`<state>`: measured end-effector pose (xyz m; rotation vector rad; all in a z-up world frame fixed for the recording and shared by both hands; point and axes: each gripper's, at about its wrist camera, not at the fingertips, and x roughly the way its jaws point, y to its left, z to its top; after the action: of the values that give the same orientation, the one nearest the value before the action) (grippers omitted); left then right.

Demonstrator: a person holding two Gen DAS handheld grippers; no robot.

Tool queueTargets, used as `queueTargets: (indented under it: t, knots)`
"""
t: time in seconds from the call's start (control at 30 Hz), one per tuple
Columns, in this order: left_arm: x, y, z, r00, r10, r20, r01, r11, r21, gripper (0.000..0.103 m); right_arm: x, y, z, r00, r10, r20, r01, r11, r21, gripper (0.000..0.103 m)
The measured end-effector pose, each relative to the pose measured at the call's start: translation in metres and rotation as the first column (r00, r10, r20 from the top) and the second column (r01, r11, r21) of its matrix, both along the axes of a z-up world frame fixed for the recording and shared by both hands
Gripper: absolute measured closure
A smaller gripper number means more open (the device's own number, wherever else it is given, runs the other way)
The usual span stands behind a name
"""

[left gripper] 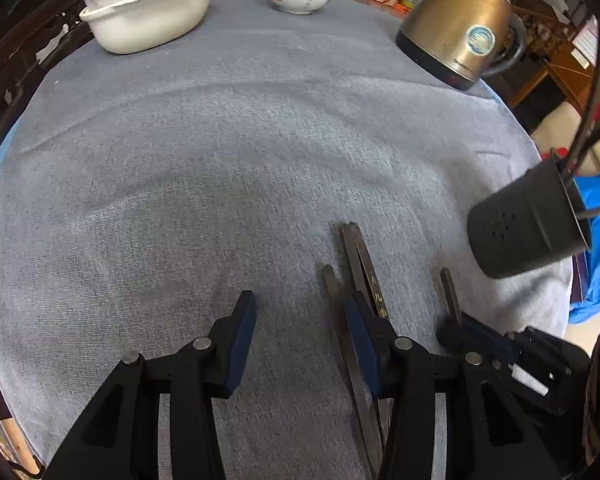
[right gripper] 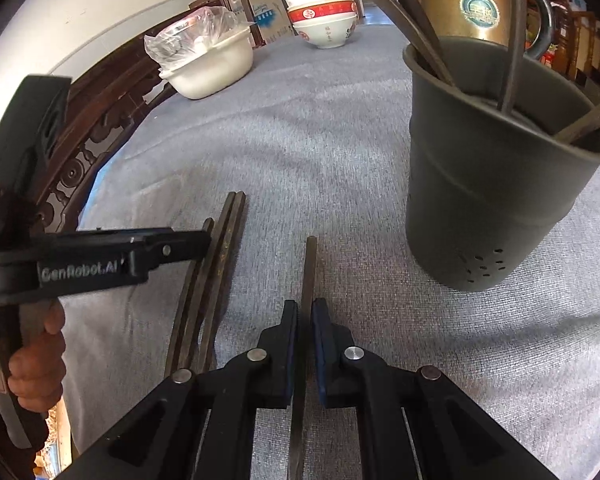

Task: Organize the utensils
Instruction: 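Grasp one chopstick with the left tool while the right tool holds another, then lift both chopsticks over the grey cup and open both tools to drop them in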

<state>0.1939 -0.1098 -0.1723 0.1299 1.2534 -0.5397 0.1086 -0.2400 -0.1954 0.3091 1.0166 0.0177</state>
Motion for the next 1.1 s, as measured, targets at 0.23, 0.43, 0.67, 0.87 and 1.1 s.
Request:
queueTargets:
  t: [0.23, 0.43, 0.67, 0.87, 1.1]
  knots:
    - [-0.011, 0.005, 0.001, 1.000, -0.021, -0.001, 0.021, 1.000, 0.014, 0.054, 0.009, -0.001, 0.001, 1.000, -0.017, -0.022, 0.017, 1.000, 0.014, 0.093]
    - [-0.007, -0.007, -0.001, 0.998, -0.042, 0.044, 0.039, 0.997, 0.059, 0.079, 0.021, 0.000, 0.001, 0.999, -0.016, -0.036, 0.016, 1.000, -0.004, 0.093]
    - [-0.007, 0.000, 0.001, 0.999, -0.024, 0.023, 0.023, 1.000, 0.011, 0.093, 0.019, 0.001, 0.002, 0.999, -0.025, -0.030, 0.025, 1.000, -0.007, 0.096]
    - [-0.015, 0.020, 0.029, 0.996, 0.019, 0.091, -0.016, 0.999, -0.035, 0.095, 0.002, -0.008, 0.019, 0.998, -0.053, 0.042, 0.052, 0.998, 0.039, 0.097]
    - [-0.029, 0.040, 0.091, 0.974, 0.056, 0.219, -0.032, 0.993, -0.111, 0.097, -0.019, -0.015, 0.067, 0.979, -0.068, 0.193, 0.050, 0.994, 0.095, 0.097]
